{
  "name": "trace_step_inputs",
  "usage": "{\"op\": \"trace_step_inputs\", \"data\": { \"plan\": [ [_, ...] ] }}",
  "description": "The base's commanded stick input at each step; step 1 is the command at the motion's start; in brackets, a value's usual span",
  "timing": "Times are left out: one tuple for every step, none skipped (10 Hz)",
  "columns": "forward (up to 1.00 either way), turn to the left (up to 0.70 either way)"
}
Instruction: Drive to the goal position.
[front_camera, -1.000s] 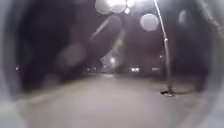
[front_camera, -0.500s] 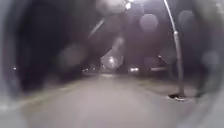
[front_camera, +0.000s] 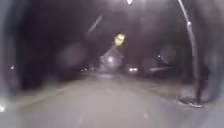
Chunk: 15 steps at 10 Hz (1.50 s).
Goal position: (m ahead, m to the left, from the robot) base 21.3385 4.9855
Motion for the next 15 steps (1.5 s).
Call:
{"op": "trace_step_inputs", "data": {
  "plan": [
    [1.0, 0.0],
    [1.0, 0.0],
    [1.0, 0.0],
    [1.0, 0.0],
    [1.0, 0.0],
    [1.0, 0.0],
    [1.0, 0.0],
    [1.0, 0.0],
    [1.0, 0.0],
    [1.0, 0.0],
    [1.0, 0.0],
    [1.0, 0.0],
    [1.0, 0.0],
    [1.0, 0.0],
    [1.0, 0.0]
  ]
}}
